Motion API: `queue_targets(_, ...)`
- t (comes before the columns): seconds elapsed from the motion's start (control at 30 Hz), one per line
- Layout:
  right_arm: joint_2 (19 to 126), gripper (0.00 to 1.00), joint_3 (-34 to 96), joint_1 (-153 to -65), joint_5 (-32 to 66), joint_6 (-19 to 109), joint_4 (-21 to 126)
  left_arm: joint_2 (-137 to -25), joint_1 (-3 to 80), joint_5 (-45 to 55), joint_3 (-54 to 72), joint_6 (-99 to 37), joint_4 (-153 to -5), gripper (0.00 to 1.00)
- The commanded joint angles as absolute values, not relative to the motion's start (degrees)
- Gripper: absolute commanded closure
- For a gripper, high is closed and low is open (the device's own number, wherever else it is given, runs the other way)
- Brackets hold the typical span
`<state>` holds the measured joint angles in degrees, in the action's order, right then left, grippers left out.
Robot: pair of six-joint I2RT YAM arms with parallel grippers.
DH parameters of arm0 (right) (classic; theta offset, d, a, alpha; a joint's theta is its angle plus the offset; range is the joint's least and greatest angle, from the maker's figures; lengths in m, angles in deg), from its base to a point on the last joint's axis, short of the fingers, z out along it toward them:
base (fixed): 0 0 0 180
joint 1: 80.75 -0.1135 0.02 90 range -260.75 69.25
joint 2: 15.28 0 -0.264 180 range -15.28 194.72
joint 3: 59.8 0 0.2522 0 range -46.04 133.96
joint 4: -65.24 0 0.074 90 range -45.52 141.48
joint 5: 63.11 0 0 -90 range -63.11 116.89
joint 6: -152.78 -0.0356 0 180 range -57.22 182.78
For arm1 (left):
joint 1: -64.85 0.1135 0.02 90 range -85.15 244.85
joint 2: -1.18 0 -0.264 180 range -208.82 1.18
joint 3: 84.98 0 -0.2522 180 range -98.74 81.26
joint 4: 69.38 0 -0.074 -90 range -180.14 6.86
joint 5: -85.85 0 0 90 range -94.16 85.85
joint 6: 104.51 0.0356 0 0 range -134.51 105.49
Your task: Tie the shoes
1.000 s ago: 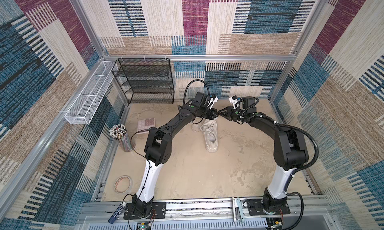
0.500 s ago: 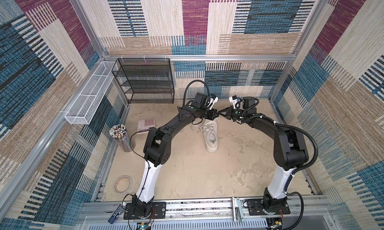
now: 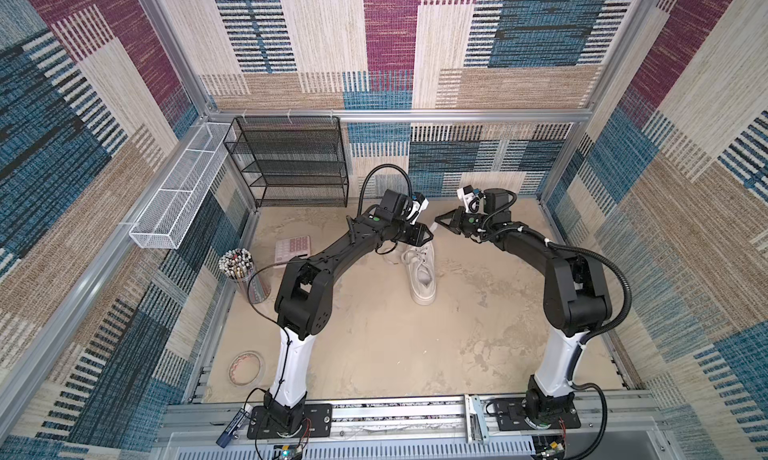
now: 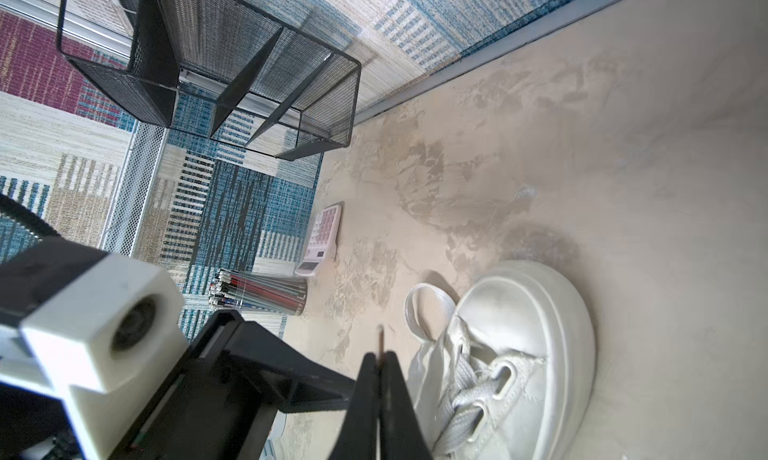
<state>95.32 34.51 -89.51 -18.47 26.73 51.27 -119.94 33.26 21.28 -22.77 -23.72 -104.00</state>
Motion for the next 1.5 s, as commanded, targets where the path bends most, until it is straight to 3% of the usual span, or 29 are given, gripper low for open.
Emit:
queue_targets(0.0, 96.3, 1.0, 36.8, -89.1, -16.4, 27.8, 50.7, -118.7, 33.6, 19.1, -20.5, -20.4, -104.6, 0.58)
queue_targets(0.13, 97.9, 1.0, 39.8, -87.8, -13.1, 29.1, 49.0, -117.4, 34.0, 19.2, -18.0, -20.5, -103.4, 0.59)
queue_targets(0.37, 102.0, 1.0, 45.4, -87.2, -10.2, 32.5, 45.0, -118.0, 34.1, 20.5, -19.1, -20.0, -106.7, 0.7)
queue_targets(1.47, 100.7, 1.0, 43.4, -87.3, -9.4, 39.7, 40.6, -125.2, 33.7, 17.8, -23.9, -23.4, -114.2, 0.67)
